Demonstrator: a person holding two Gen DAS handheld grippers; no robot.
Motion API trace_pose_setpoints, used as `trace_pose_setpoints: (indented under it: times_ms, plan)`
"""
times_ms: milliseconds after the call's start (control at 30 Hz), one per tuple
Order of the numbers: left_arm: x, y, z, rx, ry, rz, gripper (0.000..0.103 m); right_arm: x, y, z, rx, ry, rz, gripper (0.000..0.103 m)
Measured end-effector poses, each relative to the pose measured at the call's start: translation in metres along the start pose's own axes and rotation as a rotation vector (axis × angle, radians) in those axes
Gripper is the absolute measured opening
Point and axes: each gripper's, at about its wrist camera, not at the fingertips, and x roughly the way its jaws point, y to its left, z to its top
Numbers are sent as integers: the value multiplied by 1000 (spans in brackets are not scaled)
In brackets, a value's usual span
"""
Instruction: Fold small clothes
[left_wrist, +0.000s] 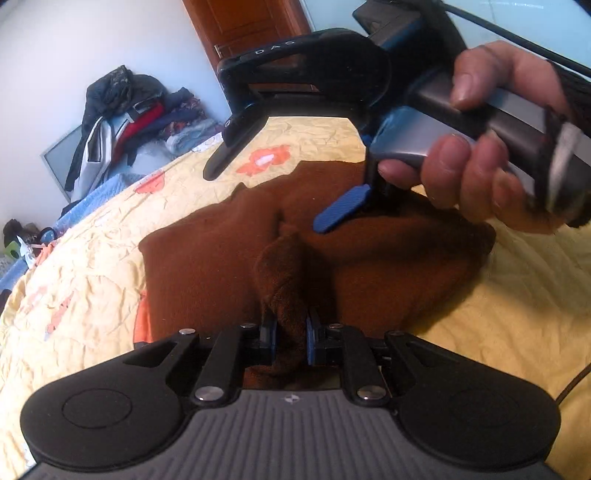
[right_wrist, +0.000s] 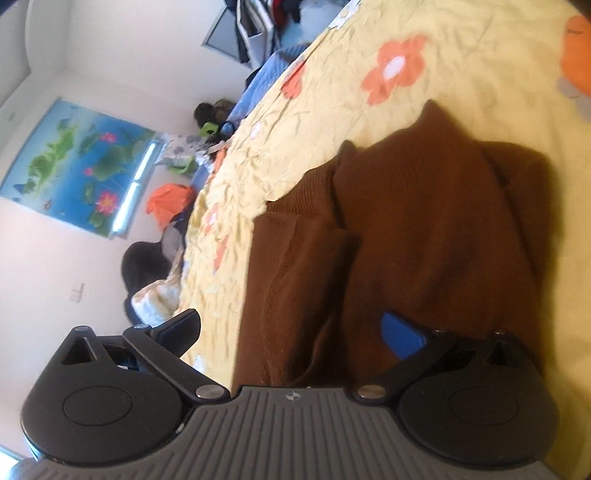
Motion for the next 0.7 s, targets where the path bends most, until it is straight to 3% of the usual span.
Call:
trace_pose_setpoints:
  times_ms: [67,200,300,367,400,467,567,700]
  plan:
    - [-3,3,2,-1,-8,-2,14,4,3,2,0,11,15,103]
    - [-3,-6,-3,117,-50,52,14,18,12,13,-18,51,4,102]
    - [0,-15,-6,173,-59,79,14,29,21,22,-65,85,-36,95]
    - [1,-18,-6,194,-64,89,14,37,27,26,-112,109,-77,78]
    - [2,-20,-5,203,-65,90,14,39,31,27,-148,120,-101,55]
    - [5,-23,-2,226,-70,91,14,44,30,29,-182,138,-165,23]
    - [5,-26,6,278,-115,90,14,31,30,29,-213,102,-164,17]
    - [-1,-43,19,318,-202,35,14,-21,32,29,-274,-15,-136,15]
